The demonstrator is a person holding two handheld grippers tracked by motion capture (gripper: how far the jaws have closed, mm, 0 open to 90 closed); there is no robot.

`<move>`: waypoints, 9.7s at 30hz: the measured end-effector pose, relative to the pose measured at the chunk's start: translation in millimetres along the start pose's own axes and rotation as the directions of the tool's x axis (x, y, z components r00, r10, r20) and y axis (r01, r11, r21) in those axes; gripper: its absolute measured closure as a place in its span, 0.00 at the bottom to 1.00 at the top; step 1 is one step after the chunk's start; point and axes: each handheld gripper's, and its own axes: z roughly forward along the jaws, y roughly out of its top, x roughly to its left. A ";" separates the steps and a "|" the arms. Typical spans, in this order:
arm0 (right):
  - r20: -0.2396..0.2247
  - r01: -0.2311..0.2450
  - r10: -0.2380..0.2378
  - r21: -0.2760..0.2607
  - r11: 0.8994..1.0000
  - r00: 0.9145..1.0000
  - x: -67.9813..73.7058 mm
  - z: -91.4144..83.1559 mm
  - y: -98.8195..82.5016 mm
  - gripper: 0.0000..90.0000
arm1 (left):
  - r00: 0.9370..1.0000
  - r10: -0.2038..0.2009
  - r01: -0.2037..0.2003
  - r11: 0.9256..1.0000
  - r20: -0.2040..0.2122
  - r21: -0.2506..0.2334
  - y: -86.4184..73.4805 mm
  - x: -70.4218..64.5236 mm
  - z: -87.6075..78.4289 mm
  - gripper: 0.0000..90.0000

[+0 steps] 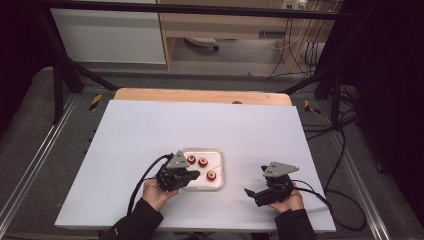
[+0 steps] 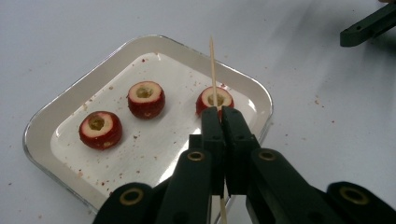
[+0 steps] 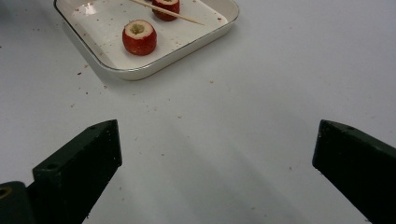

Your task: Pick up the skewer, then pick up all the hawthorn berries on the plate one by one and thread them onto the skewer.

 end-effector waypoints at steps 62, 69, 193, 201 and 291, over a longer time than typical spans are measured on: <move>-0.070 0.806 -0.809 0.174 0.566 0.584 53.2 24.8 35.1 0.95 | 0.977 0.173 -0.187 0.977 0.126 0.107 37.8 -49.1 36.8 0.98; -0.075 0.837 -0.841 0.179 0.517 0.536 53.8 23.7 34.8 0.99 | 0.978 0.159 -0.174 0.979 0.136 0.107 37.7 -47.3 37.8 0.98; -0.166 -0.095 0.154 0.316 0.944 0.974 28.9 95.0 111.7 0.43 | 0.988 -0.105 0.102 0.994 -0.110 -0.027 -64.5 -0.1 -42.6 0.98; -0.171 -0.077 0.150 0.373 0.924 0.974 29.7 106.3 109.2 0.55 | 0.988 -0.108 0.106 0.994 -0.112 -0.030 -64.6 0.2 -43.1 0.98; -0.326 -0.586 0.490 -0.522 0.620 0.808 6.7 42.9 111.3 0.69 | 0.953 -0.295 0.268 0.931 -0.077 -0.246 -14.5 -24.6 -10.0 0.98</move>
